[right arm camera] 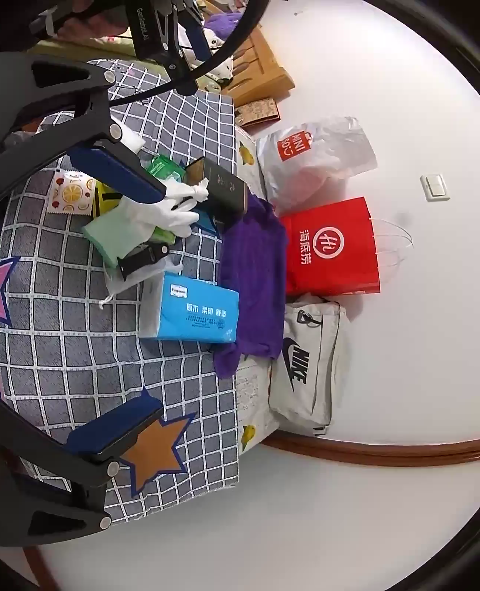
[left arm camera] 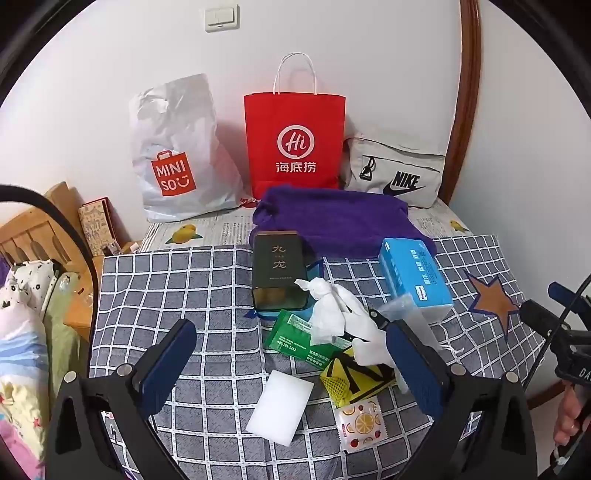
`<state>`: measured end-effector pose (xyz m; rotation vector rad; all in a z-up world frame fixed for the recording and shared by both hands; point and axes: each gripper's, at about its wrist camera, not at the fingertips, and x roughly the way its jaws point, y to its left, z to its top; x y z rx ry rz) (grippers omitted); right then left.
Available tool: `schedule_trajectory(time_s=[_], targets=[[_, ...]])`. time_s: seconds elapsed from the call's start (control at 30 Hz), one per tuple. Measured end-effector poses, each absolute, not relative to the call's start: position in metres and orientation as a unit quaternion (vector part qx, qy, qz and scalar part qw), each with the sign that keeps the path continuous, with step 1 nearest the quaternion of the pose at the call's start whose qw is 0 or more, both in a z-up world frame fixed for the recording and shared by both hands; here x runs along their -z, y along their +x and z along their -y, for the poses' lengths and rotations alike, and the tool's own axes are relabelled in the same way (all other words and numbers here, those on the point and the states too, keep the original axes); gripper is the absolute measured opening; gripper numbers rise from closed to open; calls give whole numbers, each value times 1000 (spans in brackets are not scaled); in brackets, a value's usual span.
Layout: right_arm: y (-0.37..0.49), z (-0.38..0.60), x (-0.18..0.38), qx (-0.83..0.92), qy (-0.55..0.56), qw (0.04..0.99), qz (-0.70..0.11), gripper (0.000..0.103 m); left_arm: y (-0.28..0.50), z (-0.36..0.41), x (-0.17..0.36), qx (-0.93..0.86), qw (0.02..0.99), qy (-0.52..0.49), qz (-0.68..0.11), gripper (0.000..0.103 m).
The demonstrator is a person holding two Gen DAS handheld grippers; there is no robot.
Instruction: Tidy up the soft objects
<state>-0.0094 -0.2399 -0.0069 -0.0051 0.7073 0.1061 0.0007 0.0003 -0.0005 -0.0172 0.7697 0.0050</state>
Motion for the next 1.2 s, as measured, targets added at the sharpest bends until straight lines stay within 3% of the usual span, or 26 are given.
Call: schedule_trajectory(time_s=[1.2], targets=[[-20,231,5,-62,4,937,-345,103,4,-5,0,-10,924,-7,-382,103]])
